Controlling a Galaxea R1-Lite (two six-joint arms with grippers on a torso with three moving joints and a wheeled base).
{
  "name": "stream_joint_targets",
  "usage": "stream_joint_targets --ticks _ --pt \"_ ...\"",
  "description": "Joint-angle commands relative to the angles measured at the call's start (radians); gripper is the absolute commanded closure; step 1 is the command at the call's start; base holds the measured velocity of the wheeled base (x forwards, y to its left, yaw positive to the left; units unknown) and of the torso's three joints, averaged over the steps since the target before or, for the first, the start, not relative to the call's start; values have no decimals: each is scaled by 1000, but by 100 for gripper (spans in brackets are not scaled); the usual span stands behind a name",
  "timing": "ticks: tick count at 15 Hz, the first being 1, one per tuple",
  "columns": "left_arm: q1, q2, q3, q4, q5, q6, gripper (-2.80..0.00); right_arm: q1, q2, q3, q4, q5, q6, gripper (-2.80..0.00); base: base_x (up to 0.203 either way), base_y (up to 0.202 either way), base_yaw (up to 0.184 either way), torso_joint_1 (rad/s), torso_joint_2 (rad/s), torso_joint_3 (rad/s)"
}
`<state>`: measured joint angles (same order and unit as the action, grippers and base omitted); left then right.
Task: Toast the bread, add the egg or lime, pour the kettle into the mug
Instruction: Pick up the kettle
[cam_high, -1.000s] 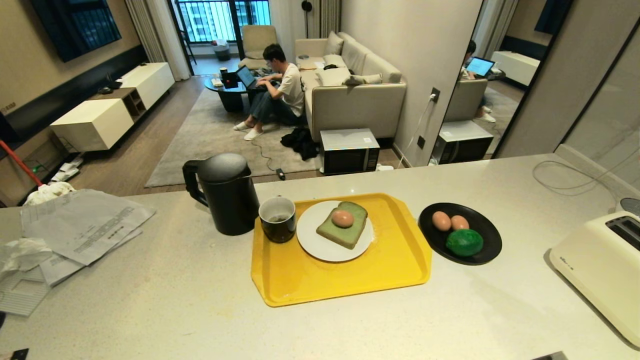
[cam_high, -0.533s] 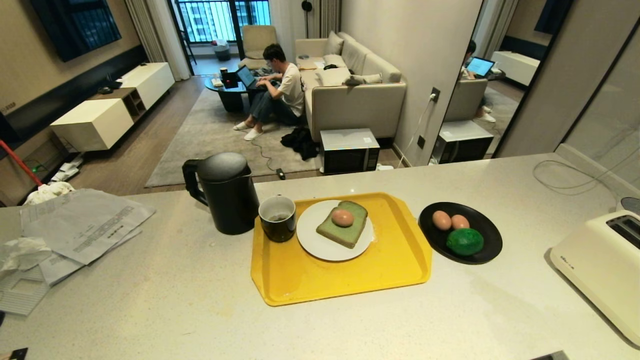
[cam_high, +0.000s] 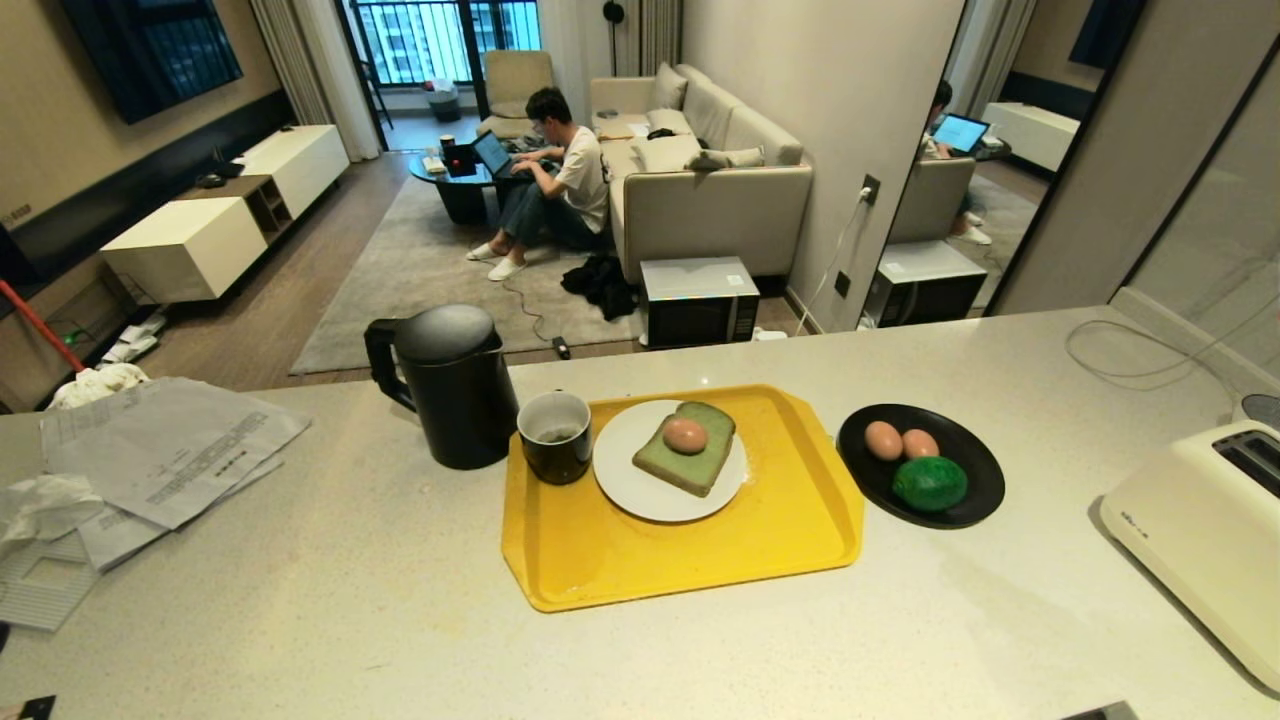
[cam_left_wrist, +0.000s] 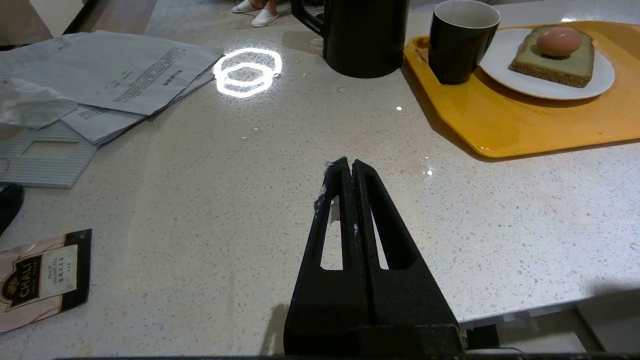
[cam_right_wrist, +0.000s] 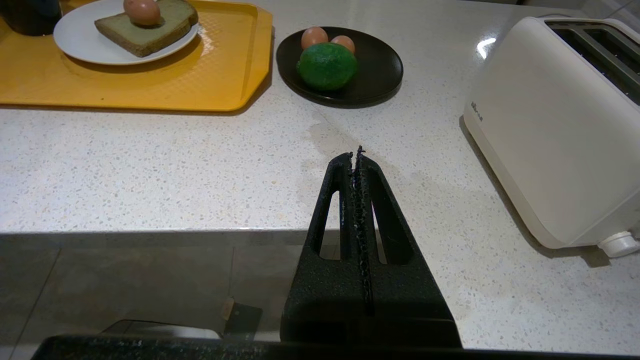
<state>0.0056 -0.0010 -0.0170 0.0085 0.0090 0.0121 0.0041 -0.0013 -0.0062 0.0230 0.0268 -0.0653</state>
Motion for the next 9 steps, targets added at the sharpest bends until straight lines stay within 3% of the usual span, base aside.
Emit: stream_joint_targets --ticks 1,4,9 --pt "1 29 -104 31 39 5 0 1 1 0 0 1 -1 0 0 0 0 0 0 0" --pt "1 224 -315 97 93 4 0 1 1 0 0 1 -1 0 0 0 0 0 0 0" --pt "5 712 -644 114 162 -40 0 1 1 0 0 0 -1 0 0 0 0 0 0 0"
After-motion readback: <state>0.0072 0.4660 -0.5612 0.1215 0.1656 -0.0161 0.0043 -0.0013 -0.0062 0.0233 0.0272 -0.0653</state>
